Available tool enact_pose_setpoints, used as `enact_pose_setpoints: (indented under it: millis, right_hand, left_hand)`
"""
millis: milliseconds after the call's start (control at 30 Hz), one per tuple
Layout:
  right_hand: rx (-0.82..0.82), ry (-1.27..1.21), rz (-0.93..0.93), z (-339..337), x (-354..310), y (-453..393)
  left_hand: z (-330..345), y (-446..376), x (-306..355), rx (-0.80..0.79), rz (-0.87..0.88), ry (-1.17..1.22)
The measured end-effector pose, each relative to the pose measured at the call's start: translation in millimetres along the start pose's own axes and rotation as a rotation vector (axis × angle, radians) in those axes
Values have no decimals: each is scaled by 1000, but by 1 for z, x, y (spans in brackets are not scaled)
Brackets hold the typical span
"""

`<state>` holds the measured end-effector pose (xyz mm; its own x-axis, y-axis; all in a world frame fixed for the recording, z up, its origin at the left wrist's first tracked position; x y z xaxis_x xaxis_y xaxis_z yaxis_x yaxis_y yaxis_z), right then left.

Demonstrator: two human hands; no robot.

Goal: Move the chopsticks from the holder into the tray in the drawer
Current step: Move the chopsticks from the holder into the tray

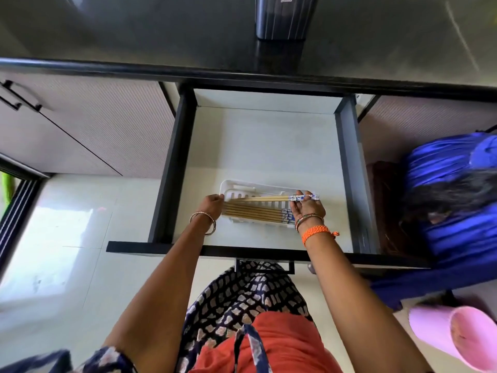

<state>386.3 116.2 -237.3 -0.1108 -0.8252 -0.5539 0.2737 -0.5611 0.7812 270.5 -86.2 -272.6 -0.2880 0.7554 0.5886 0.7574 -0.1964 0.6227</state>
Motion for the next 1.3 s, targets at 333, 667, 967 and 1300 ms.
enact_pose_setpoints:
  millis: [333, 667, 967, 1300]
  right_hand:
    - [-29, -51, 8, 1, 3, -4]
    - [35, -3, 78, 4, 16, -14]
    - [-33, 343, 102, 8, 4, 0]
    - [-91, 949, -169, 23, 16, 14]
  left_hand:
    - [0, -3, -1, 2, 7, 39]
    - [2, -8, -6, -30, -28, 122]
    - [3, -9, -7, -43, -30, 180]
    - [2, -5, -2, -9, -47, 179]
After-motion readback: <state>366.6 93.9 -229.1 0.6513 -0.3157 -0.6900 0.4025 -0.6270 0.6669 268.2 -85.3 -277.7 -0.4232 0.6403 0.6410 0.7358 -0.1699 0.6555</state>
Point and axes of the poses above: each hand's wrist, its own y-axis away from the middle knuckle, its own z-axis out of the palm, x = y × z, the point moved 3 cm from there along -y, towards the middle knuckle, and after that the axes turned 12 degrees about -y, right-handed, at the moved point
